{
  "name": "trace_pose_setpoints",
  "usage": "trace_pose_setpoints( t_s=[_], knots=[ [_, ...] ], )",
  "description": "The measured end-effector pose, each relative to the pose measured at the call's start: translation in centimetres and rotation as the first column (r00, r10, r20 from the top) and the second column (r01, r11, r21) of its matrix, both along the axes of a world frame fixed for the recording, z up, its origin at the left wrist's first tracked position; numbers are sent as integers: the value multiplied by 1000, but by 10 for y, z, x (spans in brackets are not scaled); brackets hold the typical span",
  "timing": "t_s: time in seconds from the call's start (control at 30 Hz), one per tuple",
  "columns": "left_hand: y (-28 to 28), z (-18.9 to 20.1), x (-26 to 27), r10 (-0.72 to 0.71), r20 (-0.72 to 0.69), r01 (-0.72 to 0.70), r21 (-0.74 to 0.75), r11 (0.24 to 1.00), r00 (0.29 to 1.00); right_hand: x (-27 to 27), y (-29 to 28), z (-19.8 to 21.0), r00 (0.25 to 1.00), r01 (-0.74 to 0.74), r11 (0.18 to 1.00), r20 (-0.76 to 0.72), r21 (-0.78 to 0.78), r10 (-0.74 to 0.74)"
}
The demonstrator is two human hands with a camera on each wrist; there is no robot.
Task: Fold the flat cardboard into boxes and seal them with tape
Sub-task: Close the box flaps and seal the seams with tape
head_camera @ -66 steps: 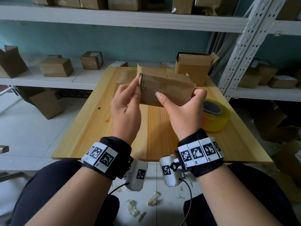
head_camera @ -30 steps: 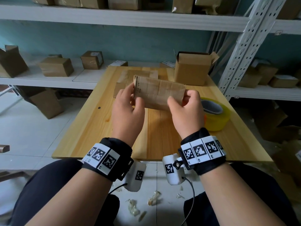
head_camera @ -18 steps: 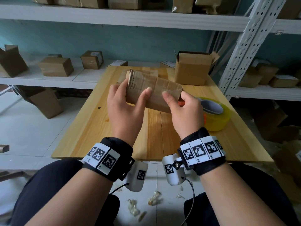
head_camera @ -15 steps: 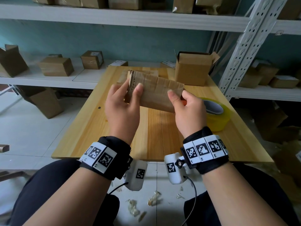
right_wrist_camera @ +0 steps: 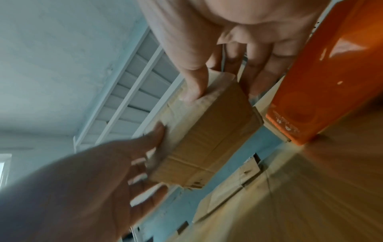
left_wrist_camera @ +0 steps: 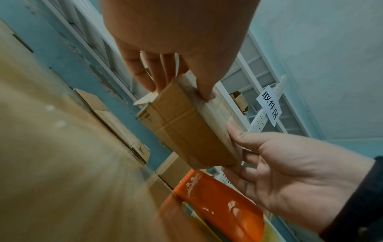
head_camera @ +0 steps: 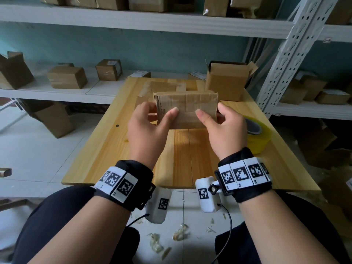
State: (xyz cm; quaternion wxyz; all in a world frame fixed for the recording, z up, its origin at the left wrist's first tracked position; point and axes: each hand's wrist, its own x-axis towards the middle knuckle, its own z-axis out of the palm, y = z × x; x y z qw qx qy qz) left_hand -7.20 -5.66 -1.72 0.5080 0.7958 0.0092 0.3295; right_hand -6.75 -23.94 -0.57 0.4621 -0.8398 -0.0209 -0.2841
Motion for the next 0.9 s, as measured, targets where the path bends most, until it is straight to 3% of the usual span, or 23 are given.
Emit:
trace_pose_setpoints(
  t_s=[0.17, 0.23, 0.33, 0.43, 0.5, 0.73, 0.9],
  knots=[
    [1, 3, 0, -73, -60, 68, -80, 994, 996, -8, 1, 15, 974, -56, 985, 225, 165, 18],
    [-2, 8, -4, -180, -114, 148, -248, 957, 977, -11, 1, 20, 953, -93, 968, 301, 231, 19],
    [-2, 14, -5, -442, -233, 238, -586, 775, 866, -12, 4, 25, 898, -197, 972, 422, 126, 127],
    [5, 12, 4, -650, -326, 155, -808, 569, 686, -15, 12, 25, 840, -321, 947, 454, -26, 297],
    [8, 10, 5, -695, -320, 94, -868, 487, 644, -18, 20, 23, 817, -371, 922, 433, -110, 380],
    [10, 18, 1, -710, -141, 120, -945, 304, 690, -24, 36, 23, 755, -529, 831, 351, -172, 553],
    [11, 19, 4, -650, -66, 106, -970, 221, 757, -27, 36, 24, 736, -641, 767, 287, 5, 613]
  ],
)
